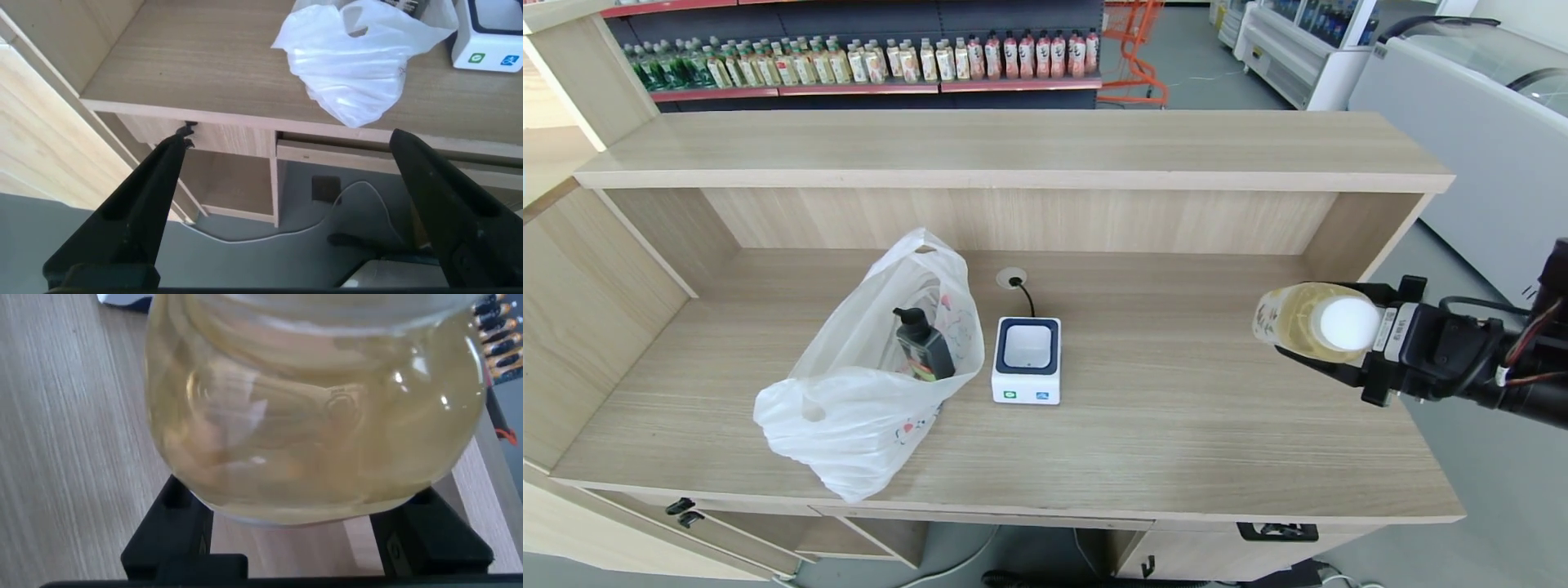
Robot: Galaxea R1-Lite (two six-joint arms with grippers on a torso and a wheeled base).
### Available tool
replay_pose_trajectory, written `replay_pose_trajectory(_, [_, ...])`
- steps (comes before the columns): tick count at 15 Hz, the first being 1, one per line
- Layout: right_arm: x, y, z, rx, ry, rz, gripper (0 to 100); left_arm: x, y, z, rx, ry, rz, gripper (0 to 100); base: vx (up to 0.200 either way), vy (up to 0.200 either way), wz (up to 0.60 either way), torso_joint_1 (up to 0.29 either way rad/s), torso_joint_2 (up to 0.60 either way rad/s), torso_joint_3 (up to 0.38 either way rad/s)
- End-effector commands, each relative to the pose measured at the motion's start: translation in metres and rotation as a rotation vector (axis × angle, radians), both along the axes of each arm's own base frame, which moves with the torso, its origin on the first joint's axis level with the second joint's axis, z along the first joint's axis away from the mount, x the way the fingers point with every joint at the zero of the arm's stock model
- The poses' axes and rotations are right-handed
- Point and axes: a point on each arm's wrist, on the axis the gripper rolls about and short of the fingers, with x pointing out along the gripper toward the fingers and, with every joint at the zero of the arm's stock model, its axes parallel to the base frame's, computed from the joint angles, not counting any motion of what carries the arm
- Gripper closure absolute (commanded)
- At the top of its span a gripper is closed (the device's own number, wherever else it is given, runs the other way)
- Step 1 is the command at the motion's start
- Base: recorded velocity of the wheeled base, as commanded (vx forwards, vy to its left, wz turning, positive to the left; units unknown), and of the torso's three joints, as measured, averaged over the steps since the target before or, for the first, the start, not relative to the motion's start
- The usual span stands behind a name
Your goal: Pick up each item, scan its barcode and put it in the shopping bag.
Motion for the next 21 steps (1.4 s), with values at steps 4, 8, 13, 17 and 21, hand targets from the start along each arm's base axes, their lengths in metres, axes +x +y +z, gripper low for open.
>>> replay_pose_trajectory(4, [0.004, 0.007, -0.006, 0.013, 0.036, 0.042, 100, 0.0, 0.0, 0.0, 0.001, 0.0, 0.002, 0, 0.0, 0.2, 0.0, 0.001, 0.0, 0.002])
replay_pose_trajectory(8, [0.006, 0.007, -0.008, 0.014, 0.041, 0.044, 100, 0.0, 0.0, 0.0, 0.001, 0.0, 0.002, 0, 0.0, 0.2, 0.0, 0.005, 0.0, 0.004])
replay_pose_trajectory(13, [0.005, 0.012, -0.012, 0.033, 0.072, 0.113, 100, 0.0, 0.0, 0.0, 0.001, 0.0, 0.002, 0, 0.04, 0.0, 0.0, 0.002, 0.0, 0.0])
replay_pose_trajectory(17, [0.01, 0.016, -0.019, 0.045, 0.104, 0.159, 100, 0.0, 0.0, 0.0, 0.001, 0.0, 0.002, 0, 0.2, 0.0, 0.0, -0.003, 0.0, 0.004])
replay_pose_trajectory(21, [0.016, 0.042, -0.033, 0.094, 0.21, 0.322, 100, 0.0, 0.0, 0.0, 0.0, 0.0, 0.002, 0, 0.05, 0.05, 0.0, 0.005, 0.01, 0.001])
